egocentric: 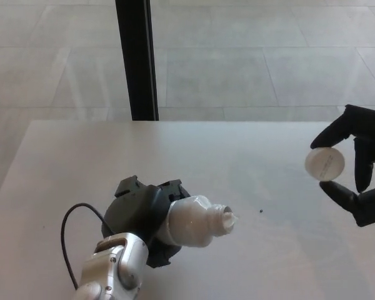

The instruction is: The robot uses its left hand to to lift the bottle kept on the middle of the desk and tilts it towards its right hand. It then uses its right hand to rotate its cap to open it and places the bottle and cap back on the desk

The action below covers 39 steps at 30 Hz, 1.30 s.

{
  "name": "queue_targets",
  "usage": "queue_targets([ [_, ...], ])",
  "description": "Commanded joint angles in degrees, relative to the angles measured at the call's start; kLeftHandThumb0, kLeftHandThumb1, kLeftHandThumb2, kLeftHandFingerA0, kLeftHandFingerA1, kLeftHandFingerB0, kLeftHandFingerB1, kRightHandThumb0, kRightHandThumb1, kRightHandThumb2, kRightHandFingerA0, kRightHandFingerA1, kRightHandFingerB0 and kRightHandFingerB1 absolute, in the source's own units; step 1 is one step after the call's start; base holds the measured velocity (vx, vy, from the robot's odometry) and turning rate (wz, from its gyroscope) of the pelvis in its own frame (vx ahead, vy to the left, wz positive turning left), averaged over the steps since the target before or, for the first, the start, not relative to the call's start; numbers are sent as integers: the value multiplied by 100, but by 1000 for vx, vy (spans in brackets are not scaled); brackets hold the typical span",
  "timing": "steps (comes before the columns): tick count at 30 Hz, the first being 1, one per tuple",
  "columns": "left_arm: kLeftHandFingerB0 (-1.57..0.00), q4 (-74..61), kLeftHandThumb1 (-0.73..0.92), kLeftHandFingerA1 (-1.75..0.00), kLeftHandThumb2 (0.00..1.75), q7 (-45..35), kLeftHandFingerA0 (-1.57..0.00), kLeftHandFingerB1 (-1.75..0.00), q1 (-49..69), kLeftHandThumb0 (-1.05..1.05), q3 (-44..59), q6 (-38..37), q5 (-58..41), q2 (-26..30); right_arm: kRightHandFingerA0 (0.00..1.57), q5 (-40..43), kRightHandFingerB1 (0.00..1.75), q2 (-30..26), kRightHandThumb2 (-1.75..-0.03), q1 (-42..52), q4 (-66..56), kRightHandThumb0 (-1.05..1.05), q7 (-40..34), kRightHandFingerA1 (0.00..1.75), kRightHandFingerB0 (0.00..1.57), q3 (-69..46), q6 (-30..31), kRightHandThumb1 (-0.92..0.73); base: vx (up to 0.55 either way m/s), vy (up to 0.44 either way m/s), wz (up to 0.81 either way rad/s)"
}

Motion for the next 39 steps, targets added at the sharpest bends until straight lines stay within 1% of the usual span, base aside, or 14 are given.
queue_targets([
  [1, -58, 119, 79, -91, 65, -2131, -75, -57, -470, -23, -1039, 955, 1362, 1130, 128, -258, 128, -343, -120, 492, 530, -24, -213, 144, 103, -243, 40, -39, 0, 0, 0],
  [3, -64, 205, 74, -114, 65, -2090, -77, -62, -527, -21, -1118, 979, 1380, 1151, 126, -406, 128, -393, -119, 567, 569, -24, -162, 143, 103, -119, 117, -41, 0, 0, 0],
  [4, -61, 202, 72, -88, 61, -2138, -74, -56, -540, -24, -1208, 1033, 1438, 1139, 126, -590, 125, -363, -117, 675, 925, -25, -266, 141, 101, 126, -107, -43, 0, 0, 0],
  [5, -64, 248, 68, -98, 60, -2137, -75, -59, -562, -24, -1286, 1091, 1468, 1087, 95, -735, 150, -342, -126, 768, 1114, -19, -279, 172, 84, 331, -165, -42, 0, 0, 0],
  [7, -66, 269, 67, -121, 62, -2146, -75, -63, -597, -25, -1350, 1150, 1474, 1068, 93, -797, 154, -341, -121, 787, 1172, -18, -238, 174, 80, 456, -131, -48, 0, 0, 0],
  [8, -62, 305, 68, -114, 61, -2179, -75, -62, -640, -25, -1412, 1208, 1503, 1023, 122, -919, 124, -340, -116, 798, 1264, -26, -196, 139, 97, 643, -100, -49, 0, 0, 0],
  [9, -61, 371, 68, -101, 60, -2218, -75, -59, -710, -25, -1502, 1257, 1518, 932, 91, -1190, 150, -384, -106, 790, 1393, -22, -165, 175, 78, 920, -64, -53, 0, 0, 0],
  [11, -61, 427, 68, -101, 60, -2238, -75, -59, -779, -25, -1588, 1290, 1527, 861, 91, -1435, 150, -457, -106, 753, 1485, -22, -107, 175, 78, 1196, 22, -53, 0, 0, 0],
  [14, -66, 547, 66, -112, 63, -2199, -75, -69, -877, -23, -1658, 1419, 1442, 587, 94, -2228, 99, -582, -82, 542, 2178, -27, -235, 162, 88, 2017, 0, -57, 0, 0, 0],
  [19, -67, 546, 63, -110, 65, -2022, -76, -71, -790, -22, -1565, 1587, 1250, 293, 92, -2903, 116, -654, -92, 128, 3299, -27, -400, 155, 89, 2993, 124, -54, 0, 0, 0],
  [20, -65, 547, 64, -93, 64, -2015, -72, -67, -761, -24, -1583, 1586, 1246, 263, 91, -2955, 107, -674, -89, 80, 3413, -27, -396, 149, 90, 3078, 196, -56, 0, 0, 0],
  [24, -67, 543, 63, -110, 68, -1891, -74, -72, -556, -19, -1438, 1681, 1095, 109, 93, -2875, 72, -596, -70, -189, 3953, -31, -690, 130, 89, 3234, 378, -56, 0, 0, 0],
  [27, -62, 535, 64, -88, 69, -1810, -67, -69, -441, -20, -1405, 1589, 1082, 154, 91, -2789, 79, -609, -75, -326, 4066, -31, -699, 140, 86, 3300, 440, -58, 0, 0, 0],
  [39, -65, 515, 64, -114, 69, -1674, -71, -77, -267, -21, -1118, 1549, 1039, 66, 89, -2317, 62, -627, -68, -506, 4443, -32, -980, 120, 74, 3428, 177, -67, 0, 0, 0],
])
